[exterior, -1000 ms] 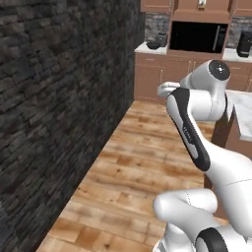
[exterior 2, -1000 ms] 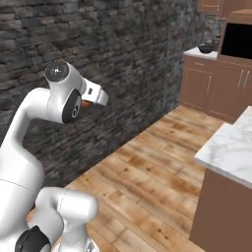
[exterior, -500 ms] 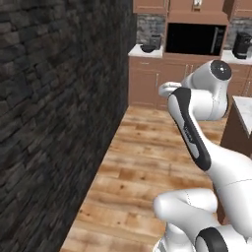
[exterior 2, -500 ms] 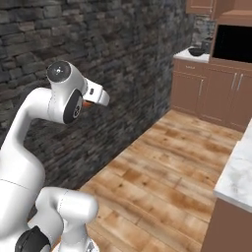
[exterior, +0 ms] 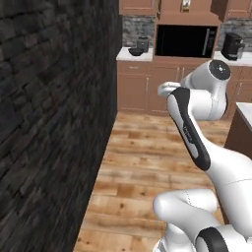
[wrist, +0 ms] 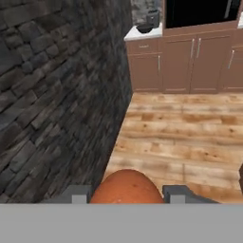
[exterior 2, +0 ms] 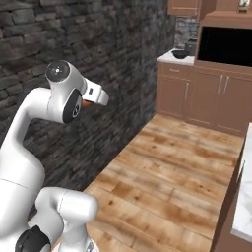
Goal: Pick the egg and butter from the fridge and place them by the bowl for mixing.
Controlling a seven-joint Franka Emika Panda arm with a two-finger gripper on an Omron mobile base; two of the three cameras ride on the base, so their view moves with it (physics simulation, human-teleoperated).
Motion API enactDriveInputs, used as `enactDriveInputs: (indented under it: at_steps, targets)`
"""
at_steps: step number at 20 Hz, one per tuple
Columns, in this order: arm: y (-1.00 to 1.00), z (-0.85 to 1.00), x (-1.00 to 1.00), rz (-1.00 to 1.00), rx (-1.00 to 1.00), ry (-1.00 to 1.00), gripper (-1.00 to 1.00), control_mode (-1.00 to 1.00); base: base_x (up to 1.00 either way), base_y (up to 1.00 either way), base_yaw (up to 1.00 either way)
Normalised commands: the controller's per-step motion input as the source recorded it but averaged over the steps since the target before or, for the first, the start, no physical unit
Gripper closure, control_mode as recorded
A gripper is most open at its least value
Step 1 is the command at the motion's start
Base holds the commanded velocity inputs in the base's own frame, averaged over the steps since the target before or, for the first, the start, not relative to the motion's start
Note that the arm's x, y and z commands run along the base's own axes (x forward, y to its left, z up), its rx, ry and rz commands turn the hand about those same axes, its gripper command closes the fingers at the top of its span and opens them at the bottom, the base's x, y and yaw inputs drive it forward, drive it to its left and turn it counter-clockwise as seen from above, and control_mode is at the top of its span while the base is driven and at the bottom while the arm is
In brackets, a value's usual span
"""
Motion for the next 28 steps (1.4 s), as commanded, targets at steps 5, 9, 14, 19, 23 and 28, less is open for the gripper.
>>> enactDriveInputs:
  at_steps: [5,9,14,19,23,28]
  targets:
    - [0.00,0.00,0.00,0.00,0.00,0.00,1.00,1.00,0.73,0.27,-0.30]
    - [0.00,0.00,0.00,0.00,0.00,0.00,1.00,1.00,0.78,0.20,-0.20]
    - [0.00,0.00,0.00,0.00,0.00,0.00,1.00,1.00,0.92,0.10,-0.01]
    - [0.00,0.00,0.00,0.00,0.00,0.00,1.00,1.00,0.94,0.05,0.00]
    - [0.00,0.00,0.00,0.00,0.00,0.00,1.00,1.00,0.94,0.06,0.00]
    - [0.00,0.00,0.00,0.00,0.00,0.00,1.00,1.00,0.94,0.21,0.02]
